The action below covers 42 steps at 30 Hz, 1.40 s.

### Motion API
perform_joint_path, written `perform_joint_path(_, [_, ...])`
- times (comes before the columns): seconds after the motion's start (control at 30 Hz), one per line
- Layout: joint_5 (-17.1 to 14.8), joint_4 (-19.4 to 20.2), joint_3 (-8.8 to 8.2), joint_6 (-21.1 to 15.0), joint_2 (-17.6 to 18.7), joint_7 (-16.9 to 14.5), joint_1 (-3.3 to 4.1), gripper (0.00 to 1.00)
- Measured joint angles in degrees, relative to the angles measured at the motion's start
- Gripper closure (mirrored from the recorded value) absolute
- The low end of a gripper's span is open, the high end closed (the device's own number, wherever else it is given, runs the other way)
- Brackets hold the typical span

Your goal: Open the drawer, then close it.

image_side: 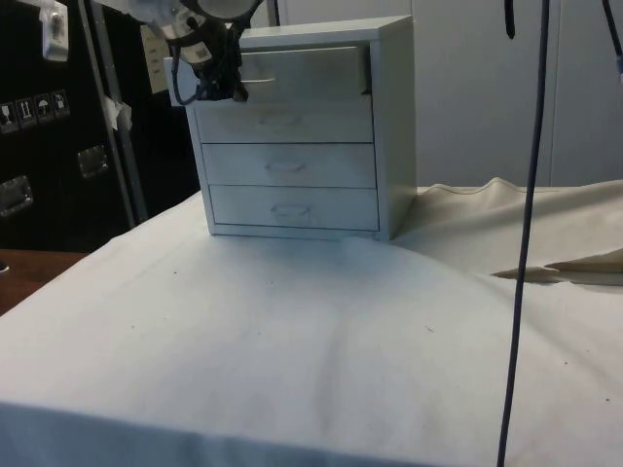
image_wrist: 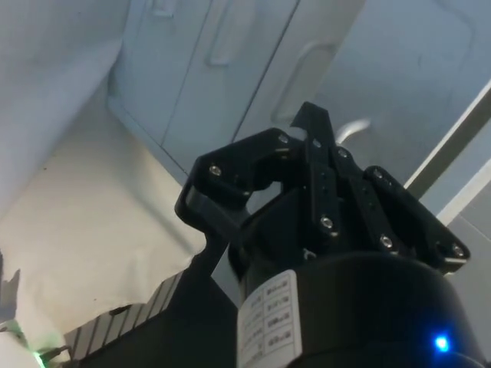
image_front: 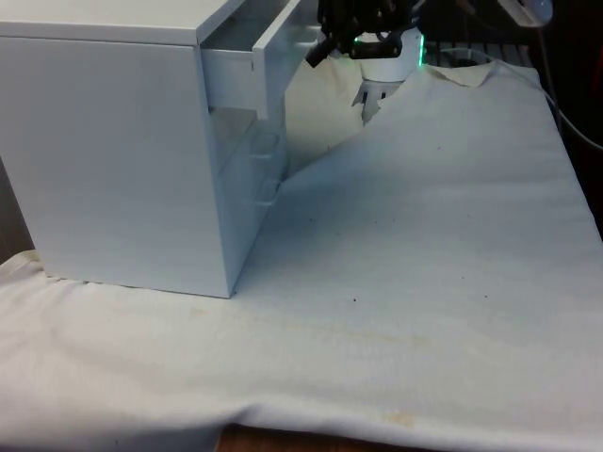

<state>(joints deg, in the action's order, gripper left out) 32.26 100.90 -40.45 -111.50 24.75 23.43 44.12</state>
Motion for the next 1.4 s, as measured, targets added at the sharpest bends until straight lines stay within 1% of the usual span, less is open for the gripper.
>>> perform_joint_path(0.2, [1.83,0.69,-0.17,-0.11,0.00,-0.29,-0.23,1.00])
perform_joint_path(0.57, [3.90,1.32,-0.86,-0.34,0.92,-1.43,-0.52,1.00])
perform_joint_path(0.77, [4.70,1.32,-1.89,-0.52,1.83,-2.52,-0.57,1.00])
perform_joint_path(0.8, [4.93,1.38,-2.29,-0.86,1.95,-2.81,-0.63,1.00])
perform_joint_path(0.9, [4.98,1.43,-2.46,-1.03,1.95,-2.92,-0.63,1.00])
perform_joint_path(1.1, [4.98,1.95,-3.90,-2.41,2.12,-4.01,-0.74,1.00])
perform_joint_path(1.2, [4.98,2.06,-4.24,-2.75,2.12,-4.30,-0.80,1.00])
perform_joint_path(1.27, [4.98,2.12,-4.30,-2.92,2.12,-4.35,-0.80,1.00])
perform_joint_path(1.4, [4.98,2.06,-4.13,-2.92,2.18,-4.13,-0.46,1.00])
